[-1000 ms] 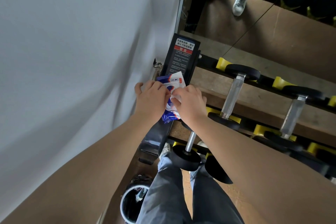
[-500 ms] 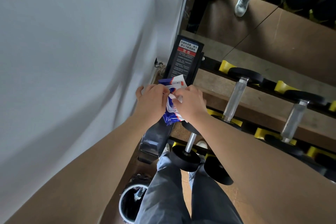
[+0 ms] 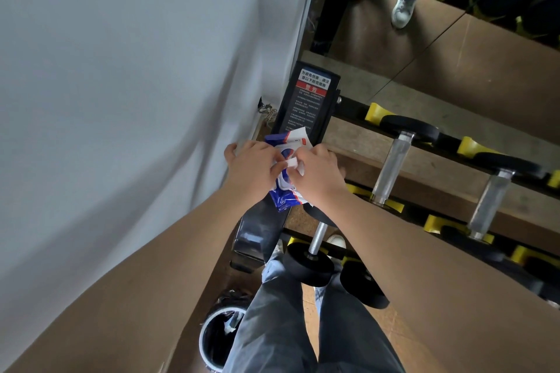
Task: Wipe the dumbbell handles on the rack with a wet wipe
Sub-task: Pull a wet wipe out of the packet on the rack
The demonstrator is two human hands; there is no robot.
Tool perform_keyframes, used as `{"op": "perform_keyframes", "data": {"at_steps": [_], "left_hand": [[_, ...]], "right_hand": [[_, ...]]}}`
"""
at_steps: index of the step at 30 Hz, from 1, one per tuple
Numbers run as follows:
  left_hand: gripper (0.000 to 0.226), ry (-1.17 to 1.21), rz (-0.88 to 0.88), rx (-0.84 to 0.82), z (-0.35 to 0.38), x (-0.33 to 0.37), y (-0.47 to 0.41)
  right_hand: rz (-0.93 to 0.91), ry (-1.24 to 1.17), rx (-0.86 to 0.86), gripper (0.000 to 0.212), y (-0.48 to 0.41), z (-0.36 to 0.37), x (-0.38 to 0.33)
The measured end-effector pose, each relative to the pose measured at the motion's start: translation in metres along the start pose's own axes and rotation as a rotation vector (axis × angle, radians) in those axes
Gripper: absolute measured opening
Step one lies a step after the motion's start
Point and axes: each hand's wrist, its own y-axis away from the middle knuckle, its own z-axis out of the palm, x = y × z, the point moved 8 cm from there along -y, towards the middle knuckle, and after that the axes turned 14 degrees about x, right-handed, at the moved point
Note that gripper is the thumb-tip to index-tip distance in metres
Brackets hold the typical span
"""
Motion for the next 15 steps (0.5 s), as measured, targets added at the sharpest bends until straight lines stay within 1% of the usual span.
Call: {"op": "perform_keyframes", "data": {"at_steps": [3, 8, 10, 12, 13, 15], "left_hand": [[0.026, -0.023, 0.014, -0.064, -0.002, 0.002, 0.002], [0.018, 0.169, -0.059, -0.063, -0.010, 0.000, 0.007], [0.011, 0.211, -0.063, -0.071, -0.011, 0.000, 0.010], [0.010, 0.244, -0.049, -0.072, -0.010, 0.001, 0.013], [0.012, 0.249, -0.041, -0.053, -0.010, 0.001, 0.013], [0.019, 0.173, -0.018, 0.058, -0.016, 0.000, 0.013]], "right_hand": [[-0.001, 0.031, 0.013, 0.029, 0.002, -0.001, -0.003], [0.012, 0.004, -0.002, 0.032, -0.001, -0.004, -0.008], [0.005, 0.011, 0.001, 0.033, -0.003, -0.005, -0.009], [-0.003, 0.031, 0.007, 0.035, -0.002, -0.006, -0.010], [-0.005, 0.037, 0.011, 0.036, -0.002, -0.006, -0.011], [-0.006, 0.044, 0.025, 0.035, -0.001, -0.005, -0.011]]}}
